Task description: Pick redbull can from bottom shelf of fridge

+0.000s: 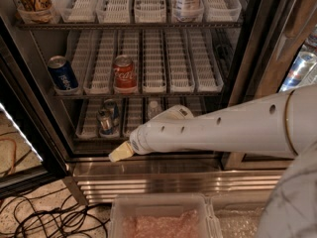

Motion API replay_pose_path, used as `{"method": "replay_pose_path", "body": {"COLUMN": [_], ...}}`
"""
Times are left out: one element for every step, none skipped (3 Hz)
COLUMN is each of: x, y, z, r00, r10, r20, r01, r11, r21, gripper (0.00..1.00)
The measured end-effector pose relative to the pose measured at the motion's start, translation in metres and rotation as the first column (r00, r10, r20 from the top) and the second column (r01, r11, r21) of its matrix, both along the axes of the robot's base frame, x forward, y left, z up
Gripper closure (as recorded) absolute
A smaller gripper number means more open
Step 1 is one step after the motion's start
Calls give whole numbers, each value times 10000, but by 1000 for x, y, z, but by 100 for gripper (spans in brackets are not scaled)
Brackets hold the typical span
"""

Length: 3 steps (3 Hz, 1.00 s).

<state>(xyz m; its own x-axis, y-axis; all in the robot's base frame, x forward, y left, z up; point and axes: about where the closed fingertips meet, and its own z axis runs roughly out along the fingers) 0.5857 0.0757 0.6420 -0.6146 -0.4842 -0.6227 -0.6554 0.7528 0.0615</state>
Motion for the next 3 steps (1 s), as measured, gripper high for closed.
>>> {"method": "replay_pose_path", "body": {"x": [14,42,66], "y": [10,29,57], "z": [-3,-6,-31], "r00": [9993,9974,9962], "r10": [30,-335,-745], "r20": [371,634,449], "r01": [-37,291,689], "r11": [9998,9972,9909], "r21": [200,689,1152], "gripper": [0,0,0]}}
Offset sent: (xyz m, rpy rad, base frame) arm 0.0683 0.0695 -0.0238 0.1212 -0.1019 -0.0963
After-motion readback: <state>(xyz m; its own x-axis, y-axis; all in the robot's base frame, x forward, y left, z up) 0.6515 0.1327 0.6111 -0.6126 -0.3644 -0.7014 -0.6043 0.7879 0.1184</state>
